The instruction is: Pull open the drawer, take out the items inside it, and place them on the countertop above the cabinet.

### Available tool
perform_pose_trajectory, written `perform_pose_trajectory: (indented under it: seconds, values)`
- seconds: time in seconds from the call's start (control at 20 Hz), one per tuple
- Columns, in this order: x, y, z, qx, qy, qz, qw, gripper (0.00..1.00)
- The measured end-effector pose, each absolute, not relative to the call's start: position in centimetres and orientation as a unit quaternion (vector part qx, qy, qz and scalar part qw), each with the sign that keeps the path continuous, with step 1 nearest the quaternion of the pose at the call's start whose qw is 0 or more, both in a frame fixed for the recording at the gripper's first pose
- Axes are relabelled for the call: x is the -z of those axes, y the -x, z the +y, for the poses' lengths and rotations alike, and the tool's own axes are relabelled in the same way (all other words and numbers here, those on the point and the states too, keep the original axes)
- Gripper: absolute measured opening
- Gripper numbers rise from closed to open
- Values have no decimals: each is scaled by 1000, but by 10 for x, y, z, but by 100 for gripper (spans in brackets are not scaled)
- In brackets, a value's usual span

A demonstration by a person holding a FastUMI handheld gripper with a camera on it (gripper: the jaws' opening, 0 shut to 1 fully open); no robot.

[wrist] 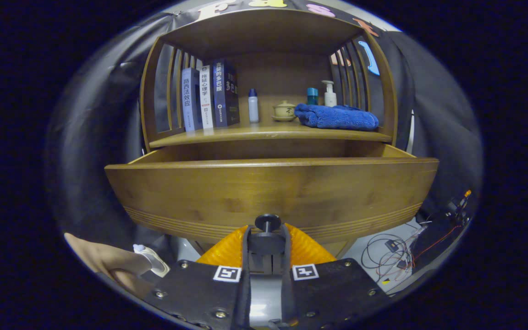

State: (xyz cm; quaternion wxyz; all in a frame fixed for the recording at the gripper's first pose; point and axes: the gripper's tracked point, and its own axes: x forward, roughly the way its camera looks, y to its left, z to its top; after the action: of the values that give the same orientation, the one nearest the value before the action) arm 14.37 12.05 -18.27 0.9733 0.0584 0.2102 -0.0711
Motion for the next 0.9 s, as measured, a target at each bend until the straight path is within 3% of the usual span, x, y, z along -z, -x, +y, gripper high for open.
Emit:
perform_pose_trajectory:
  seconds: [0.8, 0.85, 0.9]
  values:
    - [189, -86, 135, 49, -29, 245, 968, 27]
    - [191, -86, 137, 42, -30, 248, 967, 28]
    - [190, -84, 137, 33, -30, 253, 967, 38]
